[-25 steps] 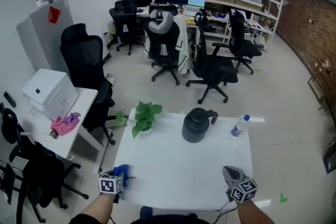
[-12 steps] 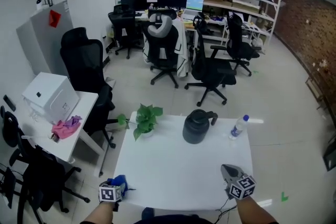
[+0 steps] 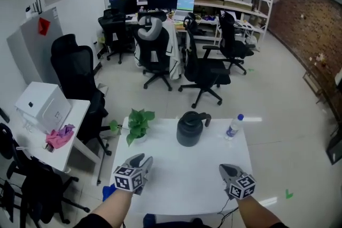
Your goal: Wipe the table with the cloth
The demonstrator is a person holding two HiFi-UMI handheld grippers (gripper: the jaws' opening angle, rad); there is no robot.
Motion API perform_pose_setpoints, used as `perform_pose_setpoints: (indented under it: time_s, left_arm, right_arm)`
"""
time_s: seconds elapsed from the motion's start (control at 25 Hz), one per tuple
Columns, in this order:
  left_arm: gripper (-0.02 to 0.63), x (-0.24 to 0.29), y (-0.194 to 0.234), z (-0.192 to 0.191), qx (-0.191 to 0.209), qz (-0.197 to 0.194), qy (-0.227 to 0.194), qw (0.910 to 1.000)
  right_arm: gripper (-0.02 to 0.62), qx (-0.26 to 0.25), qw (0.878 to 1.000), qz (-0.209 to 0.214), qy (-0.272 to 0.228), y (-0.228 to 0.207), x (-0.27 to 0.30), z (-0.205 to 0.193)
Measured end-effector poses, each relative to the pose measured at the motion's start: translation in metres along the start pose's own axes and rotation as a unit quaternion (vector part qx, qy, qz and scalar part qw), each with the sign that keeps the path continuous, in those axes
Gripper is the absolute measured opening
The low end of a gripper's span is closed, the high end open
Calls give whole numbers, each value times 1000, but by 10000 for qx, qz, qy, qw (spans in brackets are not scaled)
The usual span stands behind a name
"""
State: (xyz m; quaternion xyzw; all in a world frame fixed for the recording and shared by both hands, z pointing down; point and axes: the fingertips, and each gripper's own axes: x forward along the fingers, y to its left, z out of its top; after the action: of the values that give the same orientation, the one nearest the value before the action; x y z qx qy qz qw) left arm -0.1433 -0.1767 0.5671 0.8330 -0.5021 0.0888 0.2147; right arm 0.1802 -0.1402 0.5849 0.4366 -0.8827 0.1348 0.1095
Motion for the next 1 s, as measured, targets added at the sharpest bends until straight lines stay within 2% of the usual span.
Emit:
perform_pose_setpoints:
  time_s: [0.08,0.2,0.28,0.52,0.72,1.0]
  left_arm:
    - [121,39,-43,4,115,-511,-137,9985]
    - [12,78,-87,-5,147,-972,-218,9949]
    - [0,93,-104,-16,198,-1167,-188,9928]
    - [0,115,-114,-52,116,-1203,116,9926]
    - [-1,119,-121,-59,144,-1300,159,9913]
    - [-2,123,-117,-61,153,-1236,214,9920]
  right_arm:
    - [-8,-13,10000,68,-29,4,14,5]
    - [-8,20,9998,185,-51,14,37,13]
    - [-8,-42,9996,291,34,21,51,13]
    - [-9,-189,9977,540,371,34,88,-5]
    - [-9,15,9983,342,482,25,99,-16]
    - [-9,52,9980,317,549,19,100,-19]
